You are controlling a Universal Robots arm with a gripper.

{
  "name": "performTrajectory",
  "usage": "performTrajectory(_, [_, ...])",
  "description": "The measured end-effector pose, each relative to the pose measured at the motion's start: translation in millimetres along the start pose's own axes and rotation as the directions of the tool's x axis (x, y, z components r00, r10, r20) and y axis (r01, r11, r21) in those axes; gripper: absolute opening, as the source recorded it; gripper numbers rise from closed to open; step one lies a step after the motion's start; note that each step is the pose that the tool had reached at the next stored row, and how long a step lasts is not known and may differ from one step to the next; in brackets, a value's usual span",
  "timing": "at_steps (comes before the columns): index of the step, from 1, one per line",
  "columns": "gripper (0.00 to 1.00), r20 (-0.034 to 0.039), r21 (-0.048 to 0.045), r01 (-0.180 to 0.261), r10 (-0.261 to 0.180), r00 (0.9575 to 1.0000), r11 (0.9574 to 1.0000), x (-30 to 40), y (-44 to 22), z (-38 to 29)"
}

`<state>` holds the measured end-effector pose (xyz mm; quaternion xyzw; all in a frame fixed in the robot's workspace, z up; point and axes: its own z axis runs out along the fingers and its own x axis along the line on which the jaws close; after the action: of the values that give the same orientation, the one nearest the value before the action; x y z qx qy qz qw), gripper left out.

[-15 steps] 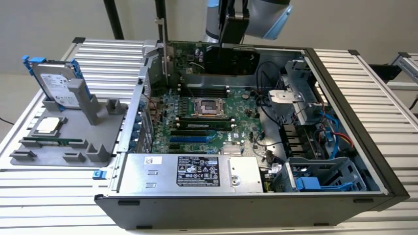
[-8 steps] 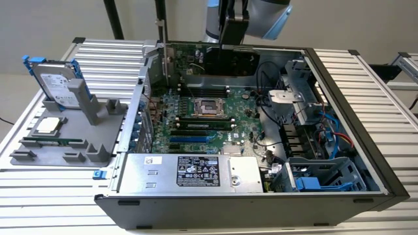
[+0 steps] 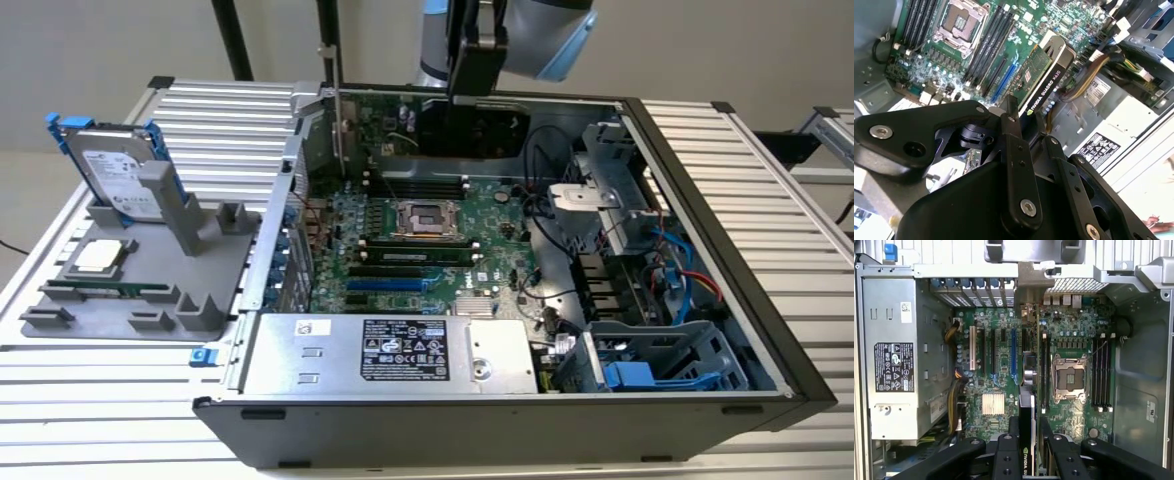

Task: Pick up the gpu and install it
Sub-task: 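Insert the gpu into the slot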

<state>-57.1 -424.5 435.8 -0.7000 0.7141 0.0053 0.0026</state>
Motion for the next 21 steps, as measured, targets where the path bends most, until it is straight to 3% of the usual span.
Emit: performTrajectory(21, [0.0, -0.0015, 0.0006, 0.0, 0.0, 1.0, 1.0, 0.0, 0.0, 4.3])
